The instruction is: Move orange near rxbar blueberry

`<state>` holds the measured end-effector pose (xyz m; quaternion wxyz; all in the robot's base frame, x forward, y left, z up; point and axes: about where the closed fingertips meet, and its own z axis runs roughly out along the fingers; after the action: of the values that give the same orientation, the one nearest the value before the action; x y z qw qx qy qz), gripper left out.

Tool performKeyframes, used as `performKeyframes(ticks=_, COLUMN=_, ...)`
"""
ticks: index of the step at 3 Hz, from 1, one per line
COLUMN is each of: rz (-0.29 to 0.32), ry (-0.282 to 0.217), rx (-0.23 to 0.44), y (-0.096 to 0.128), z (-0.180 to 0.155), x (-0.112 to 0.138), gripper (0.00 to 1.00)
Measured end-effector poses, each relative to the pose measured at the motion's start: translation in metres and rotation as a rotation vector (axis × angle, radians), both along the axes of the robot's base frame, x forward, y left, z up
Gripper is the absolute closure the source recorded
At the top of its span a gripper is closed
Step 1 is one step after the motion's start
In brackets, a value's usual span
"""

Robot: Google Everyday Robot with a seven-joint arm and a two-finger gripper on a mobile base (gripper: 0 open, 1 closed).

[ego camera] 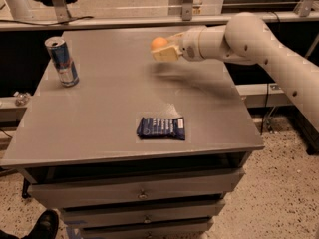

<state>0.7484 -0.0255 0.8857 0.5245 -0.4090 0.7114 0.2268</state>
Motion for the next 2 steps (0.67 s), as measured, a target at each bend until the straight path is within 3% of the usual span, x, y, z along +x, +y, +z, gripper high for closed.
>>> performKeyframes(ticks=2, rz=0.038, ry=-0.027, rx=0.0, y=-0.05, z=0.008, x=-0.085, gripper=1.0)
